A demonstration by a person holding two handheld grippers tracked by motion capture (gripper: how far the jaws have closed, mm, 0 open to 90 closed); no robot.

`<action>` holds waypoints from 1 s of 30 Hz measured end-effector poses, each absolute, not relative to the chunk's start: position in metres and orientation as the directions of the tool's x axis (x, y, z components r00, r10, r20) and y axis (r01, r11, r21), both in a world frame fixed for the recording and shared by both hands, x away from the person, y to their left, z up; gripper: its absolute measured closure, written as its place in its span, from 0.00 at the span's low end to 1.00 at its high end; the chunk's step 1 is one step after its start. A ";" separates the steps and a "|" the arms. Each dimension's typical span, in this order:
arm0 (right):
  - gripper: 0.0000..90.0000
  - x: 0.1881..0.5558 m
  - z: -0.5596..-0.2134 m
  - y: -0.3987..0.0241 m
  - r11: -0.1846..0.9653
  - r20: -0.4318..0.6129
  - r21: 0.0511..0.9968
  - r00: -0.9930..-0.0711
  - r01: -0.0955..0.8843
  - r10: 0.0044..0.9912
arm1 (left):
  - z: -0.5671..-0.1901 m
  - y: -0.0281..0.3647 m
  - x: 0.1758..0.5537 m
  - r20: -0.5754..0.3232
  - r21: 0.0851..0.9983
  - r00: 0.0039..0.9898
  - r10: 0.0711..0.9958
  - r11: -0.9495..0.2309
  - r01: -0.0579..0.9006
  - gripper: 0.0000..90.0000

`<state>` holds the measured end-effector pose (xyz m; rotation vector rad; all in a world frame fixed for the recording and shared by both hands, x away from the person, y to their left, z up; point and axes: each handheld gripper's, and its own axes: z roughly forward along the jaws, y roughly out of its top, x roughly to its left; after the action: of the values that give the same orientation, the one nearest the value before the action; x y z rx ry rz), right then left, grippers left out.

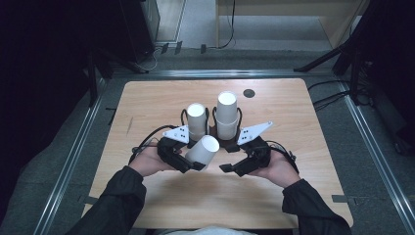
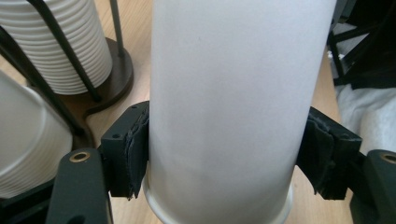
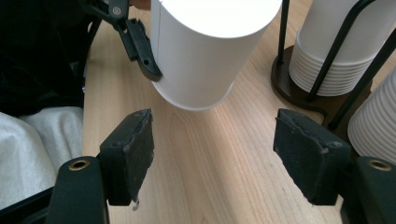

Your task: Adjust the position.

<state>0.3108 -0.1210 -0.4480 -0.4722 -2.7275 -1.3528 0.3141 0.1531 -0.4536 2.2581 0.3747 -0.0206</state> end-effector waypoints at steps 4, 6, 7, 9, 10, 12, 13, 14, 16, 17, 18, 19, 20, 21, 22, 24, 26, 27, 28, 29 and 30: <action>0.33 0.309 -0.453 -0.121 0.570 0.182 0.767 -0.952 0.294 0.247 | -0.451 0.155 0.315 -0.124 0.718 0.959 0.253 -0.645 0.263 0.30; 0.33 0.309 -0.454 -0.120 0.569 0.183 0.769 -0.952 0.293 0.243 | -0.451 0.155 0.316 -0.114 0.709 0.962 0.249 -0.658 0.255 0.30; 0.33 0.309 -0.455 -0.120 0.567 0.187 0.769 -0.952 0.294 0.241 | -0.451 0.155 0.316 -0.121 0.704 0.962 0.245 -0.662 0.257 0.30; 0.33 0.308 -0.457 -0.118 0.569 0.186 0.769 -0.953 0.292 0.238 | -0.451 0.155 0.317 -0.123 0.696 0.962 0.245 -0.669 0.260 0.30; 0.33 0.308 -0.459 -0.117 0.571 0.187 0.768 -0.954 0.291 0.234 | -0.451 0.154 0.318 -0.125 0.691 0.962 0.243 -0.674 0.261 0.30; 0.33 0.308 -0.460 -0.117 0.572 0.182 0.769 -0.955 0.286 0.233 | -0.451 0.154 0.318 -0.123 0.685 0.964 0.237 -0.683 0.255 0.30; 0.33 0.308 -0.461 -0.117 0.575 0.189 0.764 -0.953 0.293 0.235 | -0.451 0.154 0.319 -0.129 0.683 0.963 0.236 -0.683 0.259 0.30; 0.33 0.308 -0.462 -0.118 0.575 0.186 0.764 -0.953 0.293 0.238 | -0.451 0.154 0.318 -0.119 0.679 0.964 0.236 -0.689 0.252 0.30; 0.33 0.308 -0.464 -0.119 0.575 0.186 0.763 -0.953 0.294 0.241 | -0.452 0.153 0.319 -0.116 0.667 0.966 0.233 -0.702 0.250 0.30; 0.33 0.309 -0.464 -0.119 0.573 0.183 0.766 -0.953 0.291 0.241 | -0.452 0.153 0.319 -0.111 0.664 0.967 0.231 -0.707 0.245 0.30; 0.33 0.309 -0.465 -0.119 0.570 0.182 0.768 -0.953 0.291 0.241 | -0.452 0.152 0.320 -0.118 0.661 0.965 0.232 -0.707 0.251 0.30; 0.33 0.309 -0.465 -0.119 0.570 0.188 0.767 -0.952 0.295 0.240 | -0.453 0.152 0.320 -0.120 0.659 0.966 0.230 -0.710 0.250 0.30; 0.33 0.309 -0.466 -0.119 0.568 0.187 0.768 -0.952 0.295 0.241 | -0.453 0.152 0.320 -0.116 0.654 0.967 0.228 -0.715 0.247 0.30; 0.33 0.309 -0.466 -0.118 0.569 0.188 0.768 -0.953 0.294 0.239 | -0.453 0.152 0.320 -0.116 0.647 0.967 0.227 -0.722 0.247 0.30; 0.33 0.309 -0.466 -0.118 0.571 0.184 0.769 -0.955 0.288 0.235 | -0.454 0.152 0.320 -0.111 0.641 0.969 0.222 -0.729 0.241 0.30; 0.33 0.308 -0.467 -0.117 0.574 0.182 0.767 -0.955 0.286 0.233 | -0.455 0.151 0.320 -0.106 0.629 0.971 0.215 -0.742 0.233 0.30; 0.33 0.309 -0.468 -0.116 0.579 0.178 0.765 -0.957 0.282 0.230 | -0.456 0.150 0.319 -0.101 0.620 0.973 0.209 -0.751 0.226 0.30; 0.33 0.309 -0.468 -0.116 0.580 0.179 0.765 -0.958 0.280 0.226 | -0.456 0.149 0.319 -0.099 0.614 0.974 0.206 -0.757 0.222 0.30; 0.33 0.309 -0.468 -0.116 0.580 0.179 0.765 -0.958 0.280 0.226 | -0.457 0.149 0.319 -0.095 0.608 0.975 0.203 -0.763 0.218 0.30; 0.33 0.309 -0.468 -0.116 0.579 0.175 0.767 -0.958 0.278 0.227 | -0.458 0.148 0.319 -0.092 0.607 0.975 0.203 -0.765 0.216 0.30; 0.33 0.309 -0.468 -0.116 0.578 0.174 0.768 -0.958 0.277 0.228 | -0.458 0.148 0.320 -0.091 0.599 0.976 0.200 -0.771 0.214 0.30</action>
<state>0.3088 -0.1161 -0.4683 -0.4391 -2.7398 -1.3485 0.3195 0.1478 -0.4581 2.4736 0.2894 -0.0289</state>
